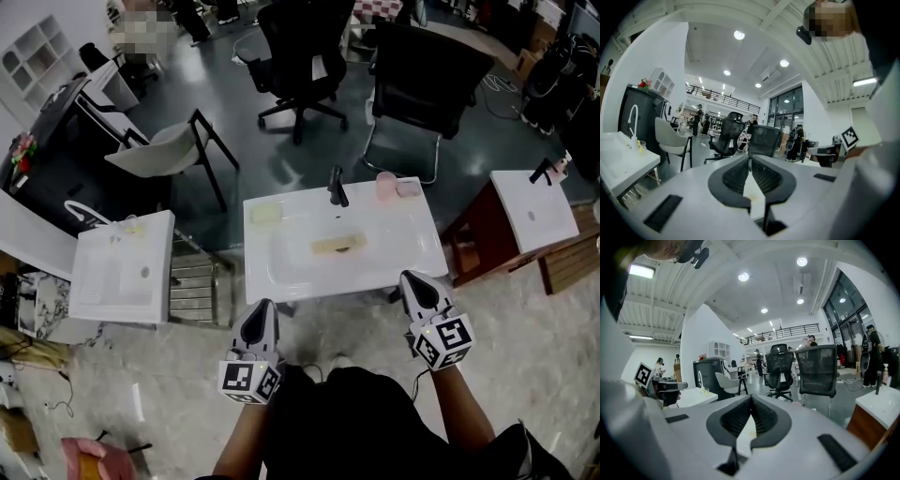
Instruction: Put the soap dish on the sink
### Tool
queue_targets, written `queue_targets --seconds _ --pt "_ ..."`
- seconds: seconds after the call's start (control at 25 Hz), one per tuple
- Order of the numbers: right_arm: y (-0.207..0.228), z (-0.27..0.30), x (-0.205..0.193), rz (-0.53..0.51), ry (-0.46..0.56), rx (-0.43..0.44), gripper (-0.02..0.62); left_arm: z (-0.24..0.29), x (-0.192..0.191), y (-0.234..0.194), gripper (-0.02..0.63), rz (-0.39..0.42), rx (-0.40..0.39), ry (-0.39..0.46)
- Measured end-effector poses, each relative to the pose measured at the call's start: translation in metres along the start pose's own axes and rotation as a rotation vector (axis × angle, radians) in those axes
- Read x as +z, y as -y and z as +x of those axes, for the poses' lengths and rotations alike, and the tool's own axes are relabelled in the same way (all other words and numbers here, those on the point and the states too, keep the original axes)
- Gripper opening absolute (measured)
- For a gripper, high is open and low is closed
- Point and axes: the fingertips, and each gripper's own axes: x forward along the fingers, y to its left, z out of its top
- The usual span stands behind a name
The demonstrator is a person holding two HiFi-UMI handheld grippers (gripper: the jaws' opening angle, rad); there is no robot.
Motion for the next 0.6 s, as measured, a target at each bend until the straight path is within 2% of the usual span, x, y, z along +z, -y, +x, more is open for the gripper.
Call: queue_targets --seconds 0.6 --pt "-0.011 0.010 -0.024 0.026 -0.031 0.038 -0.002 -0.015 -0.010 -0.008 0.023 -0.007 0.047 -0.025"
